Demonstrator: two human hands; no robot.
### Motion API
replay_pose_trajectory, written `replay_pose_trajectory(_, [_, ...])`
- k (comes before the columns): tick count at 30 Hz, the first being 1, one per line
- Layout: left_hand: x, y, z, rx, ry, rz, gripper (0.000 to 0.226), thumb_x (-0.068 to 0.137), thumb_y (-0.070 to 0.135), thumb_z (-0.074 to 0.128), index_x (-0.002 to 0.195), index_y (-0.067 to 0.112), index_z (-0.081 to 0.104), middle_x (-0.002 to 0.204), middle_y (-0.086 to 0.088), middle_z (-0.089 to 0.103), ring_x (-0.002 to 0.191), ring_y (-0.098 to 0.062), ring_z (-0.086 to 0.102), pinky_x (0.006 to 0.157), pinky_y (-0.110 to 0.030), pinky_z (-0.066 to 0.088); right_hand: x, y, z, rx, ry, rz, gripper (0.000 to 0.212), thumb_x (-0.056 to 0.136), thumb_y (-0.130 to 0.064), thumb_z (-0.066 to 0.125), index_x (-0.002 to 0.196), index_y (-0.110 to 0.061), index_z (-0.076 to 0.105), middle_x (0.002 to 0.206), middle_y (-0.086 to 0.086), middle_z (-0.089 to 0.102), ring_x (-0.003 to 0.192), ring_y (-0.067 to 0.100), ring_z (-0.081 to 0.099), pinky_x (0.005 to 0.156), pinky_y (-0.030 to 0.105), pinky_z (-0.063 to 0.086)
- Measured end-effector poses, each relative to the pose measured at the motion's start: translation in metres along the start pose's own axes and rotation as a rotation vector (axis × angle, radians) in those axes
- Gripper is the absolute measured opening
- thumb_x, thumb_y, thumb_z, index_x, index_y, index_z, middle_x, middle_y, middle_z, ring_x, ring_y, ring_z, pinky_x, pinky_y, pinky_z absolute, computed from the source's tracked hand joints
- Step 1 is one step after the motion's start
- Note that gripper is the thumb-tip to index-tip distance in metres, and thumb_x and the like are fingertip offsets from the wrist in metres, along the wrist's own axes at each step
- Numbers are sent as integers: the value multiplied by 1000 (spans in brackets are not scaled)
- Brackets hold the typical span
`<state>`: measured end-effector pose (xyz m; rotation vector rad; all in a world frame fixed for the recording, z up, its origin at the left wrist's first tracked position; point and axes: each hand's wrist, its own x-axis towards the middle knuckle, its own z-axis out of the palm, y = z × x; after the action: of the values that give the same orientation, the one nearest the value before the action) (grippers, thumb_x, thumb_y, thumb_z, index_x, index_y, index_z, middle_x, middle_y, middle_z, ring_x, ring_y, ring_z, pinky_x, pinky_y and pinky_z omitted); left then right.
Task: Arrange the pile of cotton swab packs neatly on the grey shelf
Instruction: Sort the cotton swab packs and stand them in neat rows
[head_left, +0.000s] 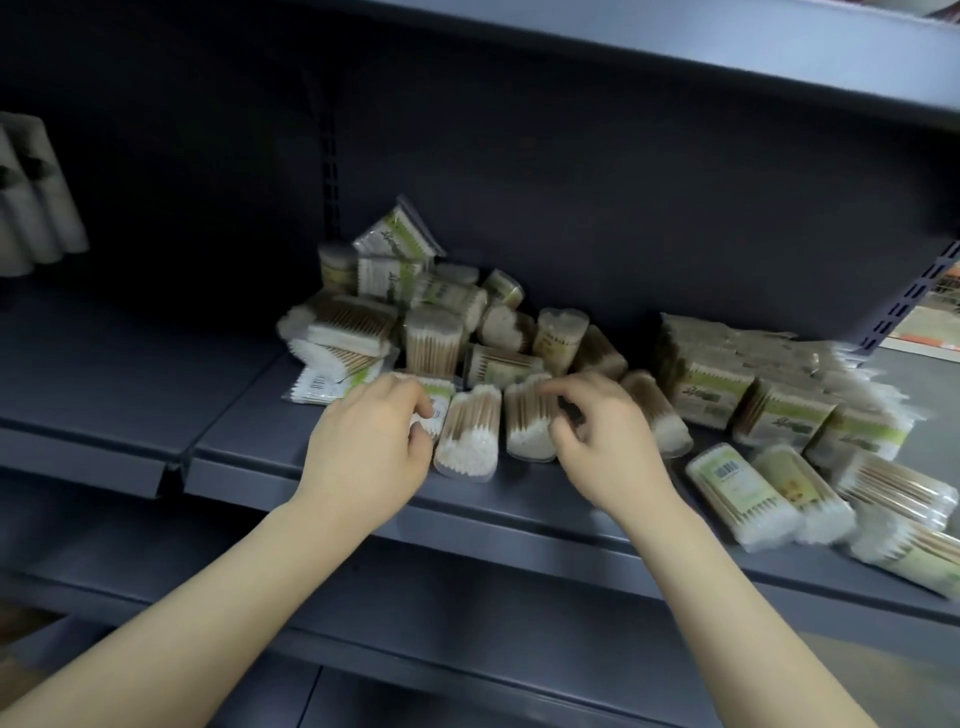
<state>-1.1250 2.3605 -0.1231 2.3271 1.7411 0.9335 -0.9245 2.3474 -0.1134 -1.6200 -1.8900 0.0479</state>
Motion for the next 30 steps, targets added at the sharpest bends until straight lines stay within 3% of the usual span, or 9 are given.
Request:
replay_pose_trajectory(4, [2,-16,4,8,-35,2,24,87,9,52,107,14,63,110,-1,59,102,-23,51,77,-26,31,7,-11,20,17,-99,-40,36,86,-29,40,112,-19,63,113,0,61,107,22,52,90,37,41])
replay_pose_trajectory(11, [14,-31,12,41,-166,73,41,90,7,43,128,18,54,130,3,51,116,-21,43,98,-32,34,15,-18,40,2,-208,-77,45,88,-48,32,102,-28,69,125,-5,59,120,21,46,101,43,32])
replay_pose_trajectory(20, [25,-40,21,69,-234,136,42,92,19,44,134,24,47,140,7,42,129,-15,33,105,-27,23,19,-16,42,-6,-207,-106,26,89,-27,45,80,-13,65,105,-1,67,111,19,54,89,20,29])
replay_pose_trajectory(25, [28,-37,29,50,-298,174,46,94,21,41,140,21,38,148,4,32,137,-14,24,110,-24,15,15,-10,41,-8,-165,-80,24,89,-26,44,75,-13,59,84,-1,64,102,23,57,87,38,43])
replay_pose_trajectory(30, [27,-36,29,-14,-261,152,41,90,17,46,131,18,48,135,4,47,124,-15,41,101,-23,30,15,-9,40,-24,-169,-66,26,89,-26,42,77,-11,60,88,2,65,104,24,56,88,37,42])
